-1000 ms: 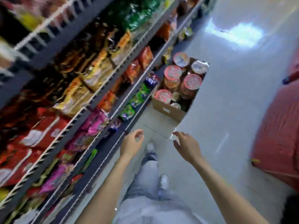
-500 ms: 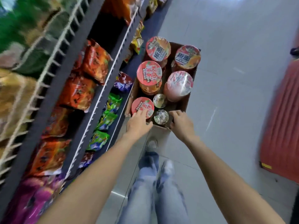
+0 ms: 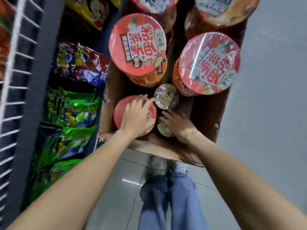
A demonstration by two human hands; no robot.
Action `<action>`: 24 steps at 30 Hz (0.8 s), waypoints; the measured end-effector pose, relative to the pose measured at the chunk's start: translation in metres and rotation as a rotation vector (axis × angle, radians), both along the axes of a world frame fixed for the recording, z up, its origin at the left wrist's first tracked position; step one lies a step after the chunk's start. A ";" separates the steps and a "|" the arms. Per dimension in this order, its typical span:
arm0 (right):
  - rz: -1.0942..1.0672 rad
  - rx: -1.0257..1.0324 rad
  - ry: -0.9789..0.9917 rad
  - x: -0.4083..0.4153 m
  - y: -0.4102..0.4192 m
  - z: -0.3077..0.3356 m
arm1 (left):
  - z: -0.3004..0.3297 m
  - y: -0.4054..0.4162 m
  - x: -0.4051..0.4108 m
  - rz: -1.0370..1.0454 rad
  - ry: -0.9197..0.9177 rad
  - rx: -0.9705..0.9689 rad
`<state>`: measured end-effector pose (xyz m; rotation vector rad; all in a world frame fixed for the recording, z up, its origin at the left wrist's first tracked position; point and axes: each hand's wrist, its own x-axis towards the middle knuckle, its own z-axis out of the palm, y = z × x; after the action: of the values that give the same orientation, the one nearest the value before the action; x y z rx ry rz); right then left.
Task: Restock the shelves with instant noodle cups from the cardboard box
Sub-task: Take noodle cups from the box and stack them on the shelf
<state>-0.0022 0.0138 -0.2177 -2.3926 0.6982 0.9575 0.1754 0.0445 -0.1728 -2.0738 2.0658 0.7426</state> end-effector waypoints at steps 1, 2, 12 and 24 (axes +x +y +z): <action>0.038 0.017 0.020 0.004 0.004 -0.010 | -0.008 -0.001 0.000 -0.004 0.005 -0.011; 0.078 0.014 0.026 0.006 0.009 -0.020 | -0.016 0.000 0.002 -0.014 0.011 -0.032; -0.259 -0.097 0.142 -0.010 0.013 -0.041 | -0.034 -0.023 -0.012 -0.210 0.027 -0.026; -0.305 -0.171 0.278 -0.019 0.019 -0.066 | -0.112 -0.065 -0.081 0.116 -0.164 0.279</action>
<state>-0.0207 0.0326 -0.2838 -2.2227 1.2530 1.1445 0.0947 -0.0205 -0.2850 -2.0341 1.6637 0.7962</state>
